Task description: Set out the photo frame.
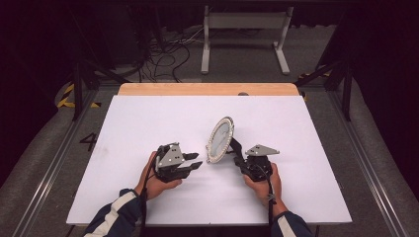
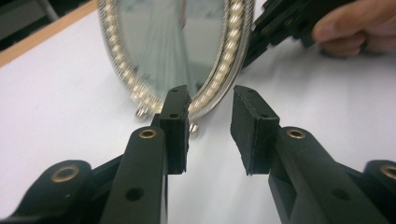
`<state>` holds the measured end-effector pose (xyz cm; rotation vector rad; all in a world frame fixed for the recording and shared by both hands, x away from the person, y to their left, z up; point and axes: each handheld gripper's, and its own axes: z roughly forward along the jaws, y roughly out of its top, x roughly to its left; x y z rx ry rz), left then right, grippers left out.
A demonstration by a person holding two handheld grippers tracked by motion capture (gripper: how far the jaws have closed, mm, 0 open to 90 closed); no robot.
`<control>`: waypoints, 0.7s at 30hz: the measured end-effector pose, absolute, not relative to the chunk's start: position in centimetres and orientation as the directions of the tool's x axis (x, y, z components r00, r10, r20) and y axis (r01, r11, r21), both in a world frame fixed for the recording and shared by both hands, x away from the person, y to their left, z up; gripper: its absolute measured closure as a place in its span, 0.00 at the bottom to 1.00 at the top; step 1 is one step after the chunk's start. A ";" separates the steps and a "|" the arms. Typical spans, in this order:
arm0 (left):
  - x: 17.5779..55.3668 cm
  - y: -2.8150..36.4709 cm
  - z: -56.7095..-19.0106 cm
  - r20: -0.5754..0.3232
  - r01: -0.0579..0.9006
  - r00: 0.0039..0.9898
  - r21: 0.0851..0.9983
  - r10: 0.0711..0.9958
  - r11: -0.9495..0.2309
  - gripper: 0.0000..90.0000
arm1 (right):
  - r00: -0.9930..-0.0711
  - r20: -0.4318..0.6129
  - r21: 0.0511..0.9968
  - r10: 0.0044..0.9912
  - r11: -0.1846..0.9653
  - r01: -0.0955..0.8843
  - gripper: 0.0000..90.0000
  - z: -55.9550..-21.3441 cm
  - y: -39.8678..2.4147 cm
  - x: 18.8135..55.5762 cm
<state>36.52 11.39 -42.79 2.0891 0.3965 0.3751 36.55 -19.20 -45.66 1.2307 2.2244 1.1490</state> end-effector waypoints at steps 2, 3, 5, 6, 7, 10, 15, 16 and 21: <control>36.4 12.5 -43.0 0.103 0.150 0.893 0.850 0.438 -0.505 0.72 | -0.580 0.078 0.801 0.811 0.296 0.520 0.93 -45.3 -19.1 36.2; 36.2 13.1 -43.2 0.100 0.157 0.890 0.848 0.445 -0.505 0.71 | -0.582 0.069 0.805 0.810 0.300 0.512 0.92 -45.1 -19.0 36.0; 35.9 14.0 -43.4 0.093 0.171 0.887 0.844 0.452 -0.509 0.71 | -0.596 0.069 0.816 0.800 0.298 0.495 0.90 -44.7 -18.8 35.6; 35.7 14.3 -43.6 0.089 0.177 0.885 0.843 0.456 -0.508 0.70 | -0.599 0.067 0.818 0.798 0.299 0.491 0.88 -44.6 -18.6 35.4; 35.5 14.7 -43.7 0.084 0.188 0.881 0.841 0.465 -0.507 0.69 | -0.604 0.067 0.820 0.794 0.301 0.486 0.87 -44.5 -18.4 35.2; 34.7 16.0 -44.3 0.080 0.217 0.864 0.833 0.497 -0.510 0.65 | -0.633 0.064 0.830 0.771 0.312 0.463 0.81 -44.3 -17.6 34.7; 34.0 17.2 -44.7 0.065 0.248 0.851 0.825 0.522 -0.507 0.54 | -0.654 0.074 0.839 0.753 0.308 0.449 0.71 -44.1 -16.6 34.2; 33.8 17.5 -44.8 0.065 0.253 0.848 0.822 0.526 -0.510 0.54 | -0.654 0.074 0.839 0.753 0.308 0.449 0.71 -44.1 -16.6 34.2; 33.0 18.5 -45.5 0.060 0.294 0.824 0.804 0.563 -0.517 0.36 | -0.640 0.086 0.845 0.764 0.284 0.453 0.63 -44.1 -15.5 34.4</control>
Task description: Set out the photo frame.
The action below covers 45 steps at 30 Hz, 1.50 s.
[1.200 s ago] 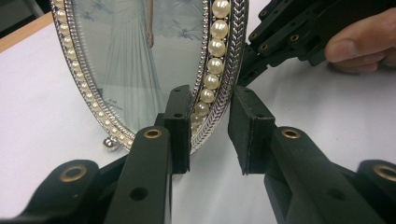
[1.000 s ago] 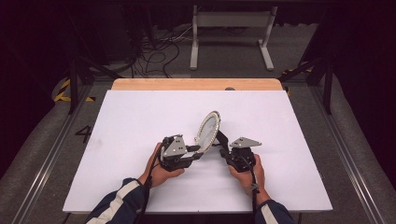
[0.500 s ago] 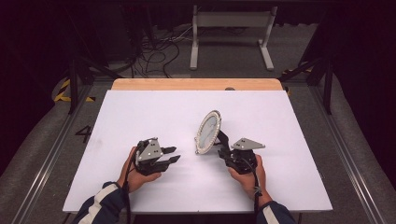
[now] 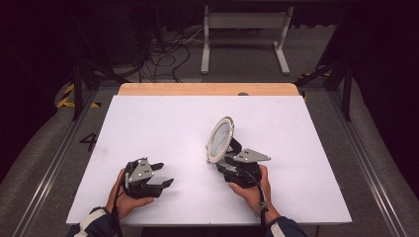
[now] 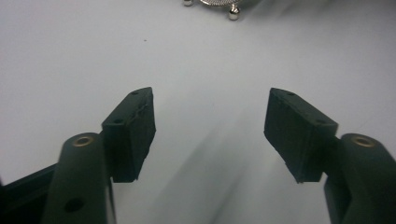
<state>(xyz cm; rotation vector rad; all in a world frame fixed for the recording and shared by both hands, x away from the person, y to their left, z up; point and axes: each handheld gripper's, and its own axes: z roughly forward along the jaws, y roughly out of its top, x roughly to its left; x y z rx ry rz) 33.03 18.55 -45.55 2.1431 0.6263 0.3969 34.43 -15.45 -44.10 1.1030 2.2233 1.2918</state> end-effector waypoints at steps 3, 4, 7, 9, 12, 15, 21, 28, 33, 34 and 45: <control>32.8 18.8 -45.6 0.060 0.306 0.817 0.797 0.573 -0.520 0.29 | -0.625 0.098 0.846 0.774 0.266 0.463 0.62 -44.3 -15.2 34.8; 32.7 18.8 -45.7 0.061 0.308 0.816 0.796 0.575 -0.521 0.29 | -0.613 0.111 0.844 0.782 0.252 0.474 0.61 -44.4 -15.0 35.0; 32.6 18.8 -45.7 0.067 0.310 0.812 0.792 0.580 -0.525 0.27 | -0.601 0.148 0.841 0.785 0.219 0.494 0.57 -44.8 -14.6 35.6; 32.5 18.9 -45.7 0.068 0.311 0.810 0.793 0.582 -0.525 0.26 | -0.601 0.157 0.840 0.784 0.214 0.499 0.56 -45.0 -14.1 35.9; 32.4 19.0 -45.8 0.068 0.316 0.806 0.790 0.588 -0.526 0.26 | -0.596 0.157 0.846 0.788 0.204 0.492 0.56 -45.1 -13.4 36.1; 32.2 19.2 -45.9 0.067 0.323 0.801 0.788 0.595 -0.524 0.25 | -0.585 0.155 0.858 0.796 0.185 0.480 0.56 -45.0 -13.1 36.4; 31.7 19.7 -46.0 0.070 0.336 0.791 0.781 0.608 -0.527 0.25 | -0.553 0.172 0.867 0.816 0.142 0.479 0.58 -45.0 -12.9 36.8; 31.3 20.2 -46.1 0.074 0.343 0.783 0.777 0.617 -0.528 0.24 | -0.533 0.177 0.870 0.827 0.122 0.478 0.66 -44.7 -12.8 37.0; 31.1 20.5 -46.1 0.077 0.347 0.777 0.777 0.625 -0.526 0.23 | -0.543 0.153 0.864 0.826 0.155 0.479 0.68 -44.5 -12.9 36.9; 31.1 20.6 -46.1 0.073 0.348 0.776 0.778 0.626 -0.523 0.23 | -0.547 0.154 0.863 0.823 0.158 0.481 0.68 -44.5 -13.0 36.9; 31.4 20.3 -46.0 0.068 0.345 0.785 0.777 0.615 -0.526 0.23 | -0.621 0.165 0.833 0.767 0.228 0.504 0.76 -44.0 -14.9 36.7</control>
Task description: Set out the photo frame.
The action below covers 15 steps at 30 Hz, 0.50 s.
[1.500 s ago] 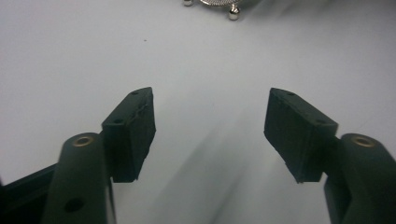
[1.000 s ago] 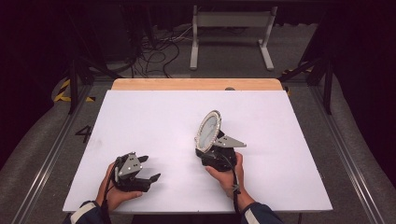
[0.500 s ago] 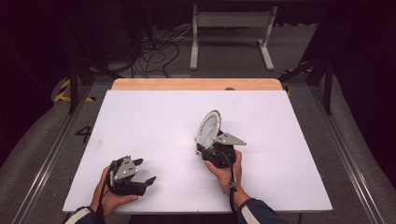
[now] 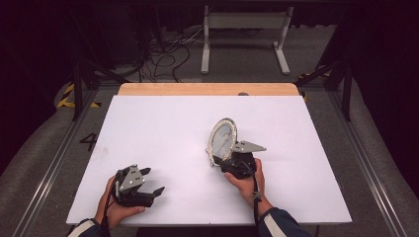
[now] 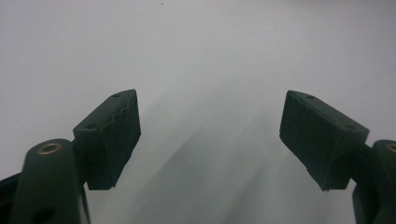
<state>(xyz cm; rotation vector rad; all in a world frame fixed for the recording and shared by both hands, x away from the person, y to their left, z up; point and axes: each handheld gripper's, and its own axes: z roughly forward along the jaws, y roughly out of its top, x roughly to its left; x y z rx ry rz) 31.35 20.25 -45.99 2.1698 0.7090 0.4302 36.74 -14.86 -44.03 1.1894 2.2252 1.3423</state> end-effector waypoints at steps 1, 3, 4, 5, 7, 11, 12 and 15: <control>31.5 20.2 -46.0 0.069 0.341 0.789 0.777 0.611 -0.528 0.23 | -0.627 0.169 0.832 0.761 0.231 0.505 0.77 -44.0 -15.0 36.7; 31.5 20.0 -46.0 0.067 0.341 0.792 0.776 0.607 -0.531 0.23 | -0.637 0.168 0.828 0.752 0.242 0.505 0.77 -43.9 -15.3 36.7; 31.6 19.9 -46.1 0.067 0.337 0.795 0.778 0.603 -0.530 0.23 | -0.639 0.171 0.826 0.750 0.245 0.508 0.77 -43.9 -15.5 36.7; 31.6 19.8 -46.0 0.071 0.336 0.796 0.774 0.601 -0.536 0.23 | -0.640 0.180 0.825 0.747 0.241 0.512 0.78 -43.9 -15.6 36.7; 31.7 19.7 -46.0 0.072 0.331 0.799 0.775 0.596 -0.538 0.23 | -0.643 0.183 0.825 0.744 0.239 0.511 0.78 -43.9 -15.8 36.7; 31.9 19.5 -46.0 0.073 0.328 0.803 0.775 0.592 -0.540 0.23 | -0.639 0.198 0.837 0.743 0.211 0.505 0.70 -44.1 -15.9 36.7; 32.0 19.4 -46.0 0.071 0.329 0.803 0.775 0.591 -0.540 0.23 | -0.630 0.202 0.836 0.750 0.203 0.509 0.70 -44.2 -15.8 36.7; 32.0 19.2 -46.0 0.071 0.328 0.805 0.774 0.589 -0.541 0.23 | -0.605 0.210 0.840 0.768 0.175 0.513 0.68 -44.6 -15.3 36.9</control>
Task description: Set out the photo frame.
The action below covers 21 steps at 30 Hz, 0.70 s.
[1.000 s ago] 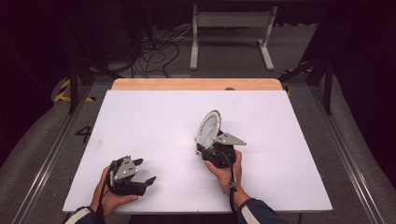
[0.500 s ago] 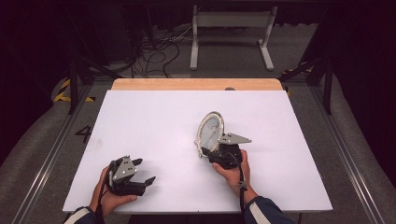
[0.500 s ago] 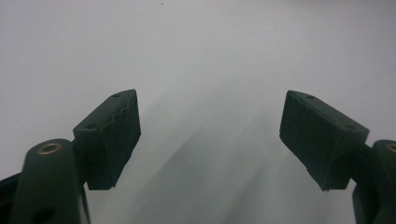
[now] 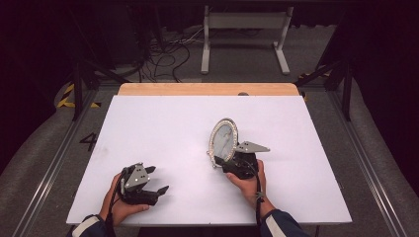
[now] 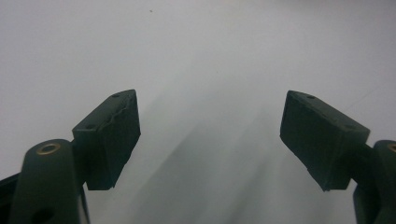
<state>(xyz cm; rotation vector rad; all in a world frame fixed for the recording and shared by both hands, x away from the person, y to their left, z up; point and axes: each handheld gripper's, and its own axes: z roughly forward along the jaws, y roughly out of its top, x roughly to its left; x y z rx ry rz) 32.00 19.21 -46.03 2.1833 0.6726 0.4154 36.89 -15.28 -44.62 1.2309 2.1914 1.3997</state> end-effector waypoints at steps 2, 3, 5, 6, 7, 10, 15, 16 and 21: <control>32.0 19.2 -46.0 0.074 0.326 0.806 0.772 0.588 -0.545 0.23 | -0.599 0.213 0.843 0.772 0.164 0.511 0.69 -44.8 -15.1 37.0; 32.0 19.2 -46.1 0.073 0.329 0.805 0.771 0.589 -0.545 0.23 | -0.582 0.209 0.844 0.786 0.156 0.513 0.70 -45.0 -14.6 37.0; 32.0 19.2 -46.0 0.076 0.327 0.801 0.775 0.594 -0.541 0.23 | -0.574 0.220 0.850 0.789 0.133 0.509 0.74 -45.2 -14.4 37.2; 32.0 19.3 -46.0 0.079 0.325 0.798 0.778 0.597 -0.538 0.23 | -0.574 0.220 0.850 0.789 0.133 0.509 0.74 -45.2 -14.4 37.2; 32.0 19.3 -45.9 0.076 0.325 0.795 0.784 0.601 -0.529 0.23 | -0.564 0.229 0.848 0.794 0.122 0.516 0.76 -45.2 -14.3 37.2; 32.0 19.5 -45.8 0.069 0.325 0.792 0.793 0.606 -0.515 0.23 | -0.567 0.244 0.846 0.787 0.113 0.521 0.78 -45.3 -14.7 37.2; 32.0 19.2 -45.9 0.069 0.324 0.800 0.786 0.596 -0.526 0.23 | -0.574 0.249 0.841 0.780 0.120 0.528 0.81 -45.3 -14.9 37.1; 32.1 19.2 -45.9 0.072 0.322 0.802 0.784 0.593 -0.531 0.23 | -0.579 0.256 0.837 0.774 0.121 0.533 0.82 -45.3 -15.0 37.2; 32.1 19.0 -46.0 0.070 0.323 0.808 0.778 0.586 -0.539 0.23 | -0.590 0.265 0.827 0.763 0.135 0.546 0.85 -45.1 -15.3 37.2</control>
